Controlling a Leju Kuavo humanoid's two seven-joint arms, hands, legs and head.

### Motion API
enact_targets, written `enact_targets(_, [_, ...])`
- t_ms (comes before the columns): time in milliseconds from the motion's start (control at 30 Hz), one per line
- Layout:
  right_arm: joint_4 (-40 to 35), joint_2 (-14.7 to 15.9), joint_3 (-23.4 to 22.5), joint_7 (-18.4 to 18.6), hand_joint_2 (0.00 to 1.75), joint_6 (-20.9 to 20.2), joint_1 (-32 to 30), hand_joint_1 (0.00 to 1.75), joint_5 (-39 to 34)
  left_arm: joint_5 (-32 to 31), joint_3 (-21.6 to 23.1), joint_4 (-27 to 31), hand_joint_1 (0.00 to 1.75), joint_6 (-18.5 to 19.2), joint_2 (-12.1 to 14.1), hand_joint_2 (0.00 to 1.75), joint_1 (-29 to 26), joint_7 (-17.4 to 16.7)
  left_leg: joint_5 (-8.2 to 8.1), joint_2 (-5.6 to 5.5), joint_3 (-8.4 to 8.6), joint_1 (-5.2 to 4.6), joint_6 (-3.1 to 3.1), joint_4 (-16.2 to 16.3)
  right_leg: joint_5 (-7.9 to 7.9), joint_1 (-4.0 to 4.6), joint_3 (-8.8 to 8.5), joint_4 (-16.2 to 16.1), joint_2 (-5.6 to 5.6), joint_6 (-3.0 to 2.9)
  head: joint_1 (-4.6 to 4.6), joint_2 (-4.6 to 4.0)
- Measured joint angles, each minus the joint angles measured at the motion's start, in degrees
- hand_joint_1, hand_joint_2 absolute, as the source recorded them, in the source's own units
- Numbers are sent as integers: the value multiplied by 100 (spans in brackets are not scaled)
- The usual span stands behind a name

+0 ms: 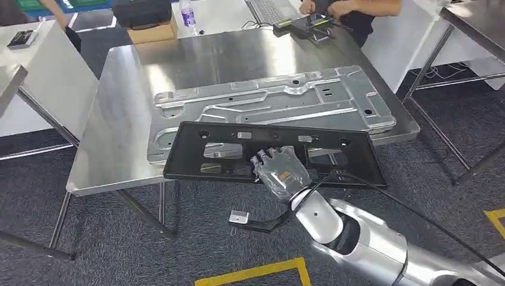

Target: Take the parts from the cabinet and place them on the table.

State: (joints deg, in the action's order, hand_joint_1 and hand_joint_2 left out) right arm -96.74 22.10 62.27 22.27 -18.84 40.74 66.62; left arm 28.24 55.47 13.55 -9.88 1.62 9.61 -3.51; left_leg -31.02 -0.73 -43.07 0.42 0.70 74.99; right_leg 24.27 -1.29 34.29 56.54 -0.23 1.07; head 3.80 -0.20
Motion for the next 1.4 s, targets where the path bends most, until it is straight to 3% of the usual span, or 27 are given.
enact_targets(33, [0,7,0,11,175,-28,-5,175,0,11,0,0,0,7,2,175,5,-20,148,5,76,0,13,-193,8,3,-10,0,-9,1,0,0])
enact_targets(67, [-2,9,0,18,175,-40,-4,175,0,42,-2,0,0,13,0,175,-7,-29,391,8,289,-2,35,-633,18,4,-28,0,-10,6,0,0])
enact_targets(133, [-24,18,-7,37,175,-83,3,175,4,85,-9,-2,0,13,2,175,-50,-51,880,77,816,-29,139,-1746,44,8,-75,-6,-10,24,0,0])
enact_targets(167, [-26,29,-11,44,175,-101,4,175,4,88,-28,-2,0,13,13,175,-54,-51,803,122,890,-89,172,-1908,60,43,-67,2,-14,52,0,0])
enact_targets(233, [-26,55,-11,42,175,-149,-2,175,2,87,-50,-2,0,11,13,175,-63,-51,804,103,876,-108,175,-1918,74,22,-68,-5,-27,98,0,0])
enact_targets(300, [-68,66,-18,37,175,-169,10,175,2,74,-66,0,0,-18,13,175,-69,-38,819,69,950,-93,233,-1990,83,32,-118,-49,-53,189,0,0])
enact_targets(333, [-92,96,-28,33,175,-175,6,175,2,52,-85,-2,0,-37,7,175,-79,-18,846,69,992,-77,219,-2022,109,4,-129,13,-41,183,-7,0])
enact_targets(367, [-105,103,-24,18,175,-177,37,175,4,46,-96,-2,0,-50,9,175,-70,-12,842,43,1010,-64,147,-2017,21,58,-150,-64,-41,14,-20,2])
enact_targets(400, [-116,103,-24,9,175,-184,49,175,7,42,-98,-2,0,-57,9,175,-59,-5,845,31,1009,-94,150,-2017,96,65,-195,-105,-58,-124,-31,0])
enact_targets(433, [-125,103,-22,-15,175,-188,48,175,4,37,-98,-2,0,-57,4,175,-56,-1,840,27,1014,-99,154,-2017,64,60,-203,-107,-73,-81,-28,2])
enact_targets(533, [-153,101,-15,-56,175,-166,48,175,4,-20,-98,-2,0,-57,-2,175,-54,2,830,28,1001,-99,173,-2015,46,61,-214,-154,-81,-40,-35,0])
enact_targets(733, [-153,81,-4,-155,175,-75,49,175,-50,-26,-98,-2,0,-57,-4,175,-21,2,827,30,990,-101,185,-2010,29,58,-213,-178,-81,99,-35,0])
enact_targets(1100, [-153,77,35,-118,175,-13,54,175,74,-41,-101,-2,0,-52,-4,175,-32,93,825,34,986,-85,191,-1995,24,66,-213,-184,-88,109,-35,0])
enact_targets(1267, [-153,61,39,-116,175,-11,64,175,120,-44,-98,-2,0,-55,-2,175,-30,95,834,24,983,-102,243,-2030,10,52,-226,-210,-115,153,-35,0])
enact_targets(1300, [-155,61,35,-118,175,-9,68,175,122,-44,-98,-2,0,-55,-6,175,-27,98,887,16,1052,1,289,-2124,53,71,-219,-189,-116,176,-31,2])
enact_targets(1333, [-153,64,33,-111,175,-5,78,175,122,-46,-98,-2,0,-57,-9,175,-22,111,900,-4,1093,-8,296,-2161,155,75,-182,-35,-66,190,-42,0])
enact_targets(1400, [-151,64,33,-109,175,20,91,175,122,-46,-101,-2,0,-59,-6,175,4,113,904,-12,1116,10,317,-2160,612,47,223,848,-11,217,-57,0])
